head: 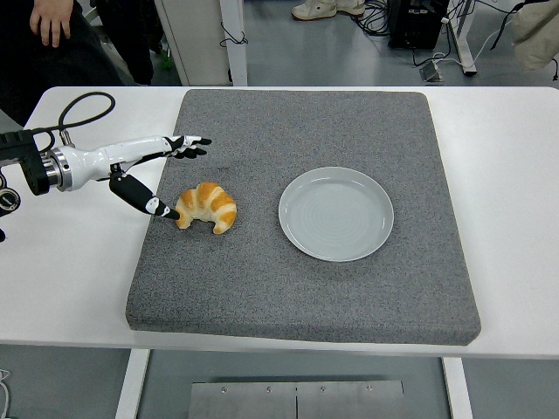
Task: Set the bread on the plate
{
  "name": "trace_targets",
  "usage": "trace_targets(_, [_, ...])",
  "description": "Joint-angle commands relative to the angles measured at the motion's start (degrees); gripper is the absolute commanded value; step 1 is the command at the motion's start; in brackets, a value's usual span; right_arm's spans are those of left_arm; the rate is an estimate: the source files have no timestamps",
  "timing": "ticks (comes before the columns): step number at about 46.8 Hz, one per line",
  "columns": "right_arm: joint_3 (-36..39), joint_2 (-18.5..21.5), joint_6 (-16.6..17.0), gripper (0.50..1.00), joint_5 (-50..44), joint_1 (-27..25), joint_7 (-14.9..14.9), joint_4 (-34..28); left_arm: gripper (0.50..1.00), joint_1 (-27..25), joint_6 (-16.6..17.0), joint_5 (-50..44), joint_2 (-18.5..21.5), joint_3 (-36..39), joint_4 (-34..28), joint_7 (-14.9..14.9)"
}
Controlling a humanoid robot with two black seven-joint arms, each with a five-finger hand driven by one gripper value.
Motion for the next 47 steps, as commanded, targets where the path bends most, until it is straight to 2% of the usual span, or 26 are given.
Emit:
trace_targets(1, [0.0,0.0,0.01,1.0,0.0,0.0,0.0,-0.02,0.96,1.42,1.15,1.74,-0.79,0.02,0.74,-0.85])
trace_targets(10, [0.0,0.0,0.01,1.0,0.0,0.0,0.0,-0.02,0.96,3.1,4.4,1.92,-4.48,0.11,4.69,-3.75])
trace_targets(15, [0.0,0.0,0.01,1.0,0.0,0.0,0.0,-0.02,0.96,3.89,6.25,1.83,-6.59,0.11,6.97,-4.19])
trace_targets(21, [0.0,0.0,0.01,1.0,0.0,-0.18,0.0,-0.02,0.96,4.94,6.6,1.92,-8.52,0.2,9.52,-5.68])
trace_targets(33, [0.0,0.0,0.01,1.0,0.0,-0.18,0.0,-0.02,0.958,5.91,6.95,2.0,-10.19,0.2,11.37,-6.39])
trace_targets(47, [0.0,0.0,-0.07,1.0,0.0,0.08,0.0,-0.02,0.957,5.91,9.33,2.0,-13.18,2.48,14.89,-9.82])
